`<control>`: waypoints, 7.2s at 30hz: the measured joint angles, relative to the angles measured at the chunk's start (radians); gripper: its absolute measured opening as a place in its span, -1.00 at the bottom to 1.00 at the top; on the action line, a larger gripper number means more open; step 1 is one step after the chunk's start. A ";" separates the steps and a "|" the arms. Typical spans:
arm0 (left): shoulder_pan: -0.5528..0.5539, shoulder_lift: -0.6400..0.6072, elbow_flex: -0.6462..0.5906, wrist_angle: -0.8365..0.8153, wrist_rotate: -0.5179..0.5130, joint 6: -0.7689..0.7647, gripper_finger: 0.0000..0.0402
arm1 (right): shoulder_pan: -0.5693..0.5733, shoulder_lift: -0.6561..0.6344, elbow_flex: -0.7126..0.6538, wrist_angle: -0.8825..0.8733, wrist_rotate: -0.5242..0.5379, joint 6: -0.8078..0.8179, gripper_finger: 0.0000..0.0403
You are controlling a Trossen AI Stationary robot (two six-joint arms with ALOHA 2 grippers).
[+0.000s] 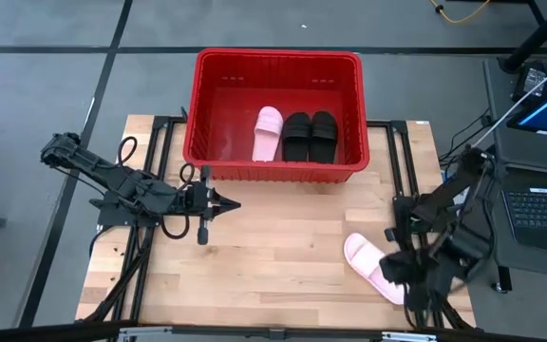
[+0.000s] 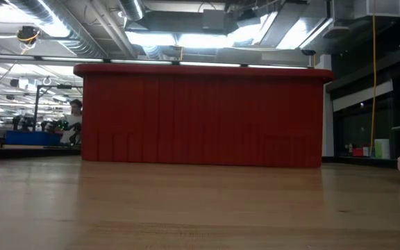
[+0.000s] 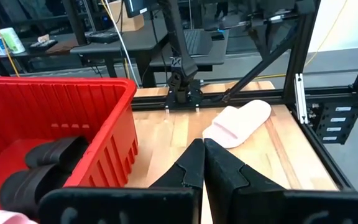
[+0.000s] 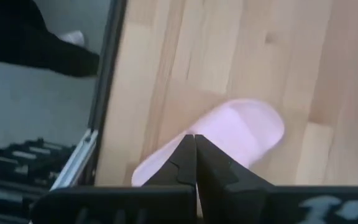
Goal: Pick and place slides into bin
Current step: Put the pink slide into the red bin
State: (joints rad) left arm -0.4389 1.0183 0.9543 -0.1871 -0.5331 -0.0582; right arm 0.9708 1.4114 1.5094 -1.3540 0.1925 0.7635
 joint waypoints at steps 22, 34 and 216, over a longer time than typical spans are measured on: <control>0.000 0.001 0.000 -0.035 0.000 -0.008 -0.98 | 0.161 0.055 -0.178 -0.051 0.068 0.356 -0.91; 0.000 0.001 0.000 -0.049 0.000 -0.008 -0.97 | 0.160 0.055 -0.348 0.075 0.058 0.352 -0.27; 0.529 -0.209 0.000 -0.206 0.071 0.143 -0.99 | -1.282 0.450 0.309 1.186 0.197 -1.271 -0.96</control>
State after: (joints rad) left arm 0.0902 0.8097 0.9539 -0.3926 -0.4618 0.0845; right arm -0.3114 1.8617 1.8188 -0.1679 0.3897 -0.5079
